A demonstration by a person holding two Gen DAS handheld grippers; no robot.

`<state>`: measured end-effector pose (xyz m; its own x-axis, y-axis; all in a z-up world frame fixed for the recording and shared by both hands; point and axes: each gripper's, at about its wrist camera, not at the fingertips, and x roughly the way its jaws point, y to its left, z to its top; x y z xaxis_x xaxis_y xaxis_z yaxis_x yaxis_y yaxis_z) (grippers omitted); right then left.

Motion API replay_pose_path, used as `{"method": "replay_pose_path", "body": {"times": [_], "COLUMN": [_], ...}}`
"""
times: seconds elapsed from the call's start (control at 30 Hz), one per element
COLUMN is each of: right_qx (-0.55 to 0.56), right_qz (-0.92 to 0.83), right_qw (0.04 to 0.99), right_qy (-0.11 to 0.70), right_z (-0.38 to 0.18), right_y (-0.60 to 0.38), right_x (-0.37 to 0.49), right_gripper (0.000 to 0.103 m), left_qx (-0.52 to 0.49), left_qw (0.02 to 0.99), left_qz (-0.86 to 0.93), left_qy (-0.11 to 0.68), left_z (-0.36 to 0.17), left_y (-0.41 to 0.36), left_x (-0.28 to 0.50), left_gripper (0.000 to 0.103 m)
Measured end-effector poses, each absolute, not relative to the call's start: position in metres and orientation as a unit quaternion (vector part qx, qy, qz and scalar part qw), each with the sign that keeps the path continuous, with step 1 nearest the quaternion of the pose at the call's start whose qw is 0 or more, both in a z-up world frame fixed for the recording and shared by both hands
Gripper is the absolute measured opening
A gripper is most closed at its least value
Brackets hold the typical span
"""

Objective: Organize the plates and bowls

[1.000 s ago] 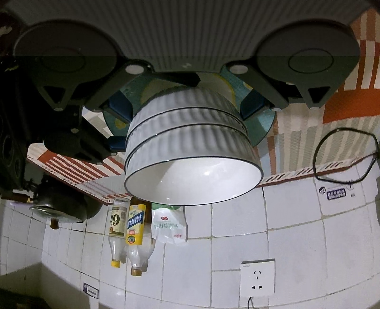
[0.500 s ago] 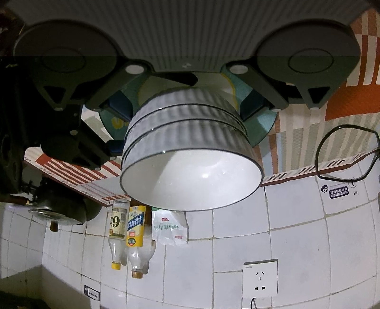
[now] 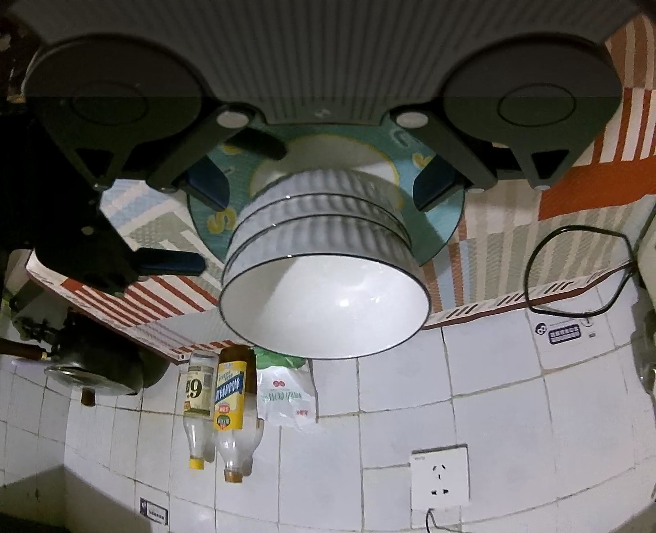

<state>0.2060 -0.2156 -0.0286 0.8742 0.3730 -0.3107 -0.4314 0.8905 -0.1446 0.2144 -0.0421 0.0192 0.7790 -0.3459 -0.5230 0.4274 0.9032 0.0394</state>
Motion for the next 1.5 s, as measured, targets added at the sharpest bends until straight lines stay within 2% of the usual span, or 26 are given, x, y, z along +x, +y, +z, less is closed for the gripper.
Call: {"method": "replay_pose_path", "body": {"times": [0.33, 0.53, 0.73, 0.93, 1.2, 1.5], "right_qx": [-0.072, -0.093, -0.071, -0.052, -0.058, -0.046], "right_qz": [0.159, 0.14, 0.098, 0.09, 0.071, 0.052], "right_qw": [0.972, 0.973, 0.974, 0.975, 0.977, 0.98], "right_qy": [0.158, 0.157, 0.191, 0.199, 0.194, 0.186], "right_z": [-0.015, -0.001, 0.008, 0.011, 0.012, 0.033], "right_y": [-0.241, -0.25, -0.258, -0.268, -0.273, -0.283], "right_x": [0.168, 0.138, 0.12, 0.101, 0.083, 0.068], "right_gripper": [0.103, 0.103, 0.103, 0.103, 0.103, 0.103], "left_qx": [0.084, 0.11, 0.108, 0.103, 0.045, 0.051], "left_qw": [0.945, 0.944, 0.944, 0.949, 0.946, 0.945], "left_qz": [-0.195, -0.184, -0.193, -0.182, -0.158, -0.138], "left_qy": [0.25, 0.251, 0.246, 0.235, 0.279, 0.293], "left_z": [0.032, 0.039, 0.048, 0.051, 0.04, 0.037], "left_y": [-0.038, -0.037, -0.036, -0.037, -0.038, -0.045], "left_x": [0.169, 0.139, 0.107, 0.078, 0.075, 0.077], "left_gripper": [0.099, 0.099, 0.1, 0.103, 0.103, 0.103]}}
